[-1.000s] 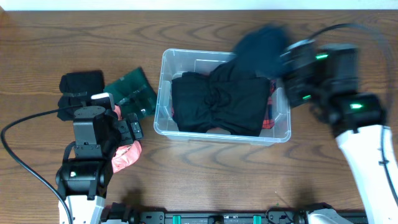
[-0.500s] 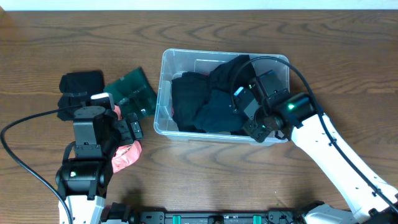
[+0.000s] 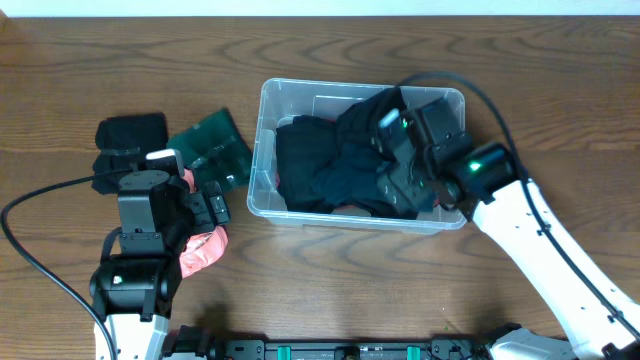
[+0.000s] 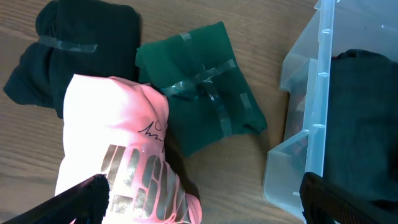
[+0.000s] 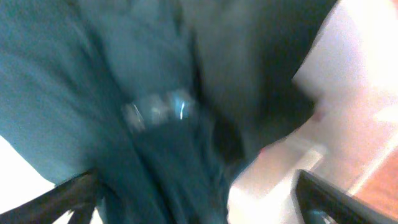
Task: Pack container
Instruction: 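Place the dark teal garment into the bin and press it flat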
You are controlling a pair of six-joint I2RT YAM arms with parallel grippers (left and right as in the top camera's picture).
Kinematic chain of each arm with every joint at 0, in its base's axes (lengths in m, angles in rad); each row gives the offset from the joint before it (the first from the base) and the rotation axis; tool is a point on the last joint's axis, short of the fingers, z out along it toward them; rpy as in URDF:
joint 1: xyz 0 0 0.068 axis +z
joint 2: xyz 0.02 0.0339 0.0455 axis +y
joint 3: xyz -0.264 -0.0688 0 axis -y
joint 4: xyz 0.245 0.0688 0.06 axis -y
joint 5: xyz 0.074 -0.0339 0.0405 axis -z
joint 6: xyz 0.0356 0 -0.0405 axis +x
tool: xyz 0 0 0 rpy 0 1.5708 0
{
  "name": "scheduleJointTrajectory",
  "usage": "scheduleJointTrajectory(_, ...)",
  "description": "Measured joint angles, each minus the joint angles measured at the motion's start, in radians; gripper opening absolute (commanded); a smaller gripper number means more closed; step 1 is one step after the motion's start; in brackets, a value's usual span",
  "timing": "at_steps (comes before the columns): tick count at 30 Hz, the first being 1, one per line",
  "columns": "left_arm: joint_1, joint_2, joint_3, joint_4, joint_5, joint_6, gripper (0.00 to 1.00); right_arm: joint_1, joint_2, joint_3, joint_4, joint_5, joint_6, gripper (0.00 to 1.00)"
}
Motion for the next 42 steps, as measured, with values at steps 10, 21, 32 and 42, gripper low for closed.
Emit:
scheduleJointTrajectory(10, 0.000, 0.000, 0.000, 0.000, 0.000, 0.000, 0.98, 0.001, 0.020, 0.004, -0.016, -0.114, 0.090, 0.14)
scheduleJointTrajectory(21, 0.000, 0.000, 0.000, 0.000, 0.000, 0.000, 0.98, 0.031, 0.165, -0.163, -0.008, -0.262, 0.126, 0.34)
scheduleJointTrajectory(32, 0.000, 0.000, 0.000, 0.000, 0.000, 0.000, 0.98, 0.037, 0.192, -0.170, 0.140, 0.024, 0.244, 0.38)
scheduleJointTrajectory(42, 0.004, -0.005, 0.001, -0.005, 0.000, 0.000, 0.98, 0.031, -0.069, -0.129, 0.049, 0.058, 0.139, 0.73)
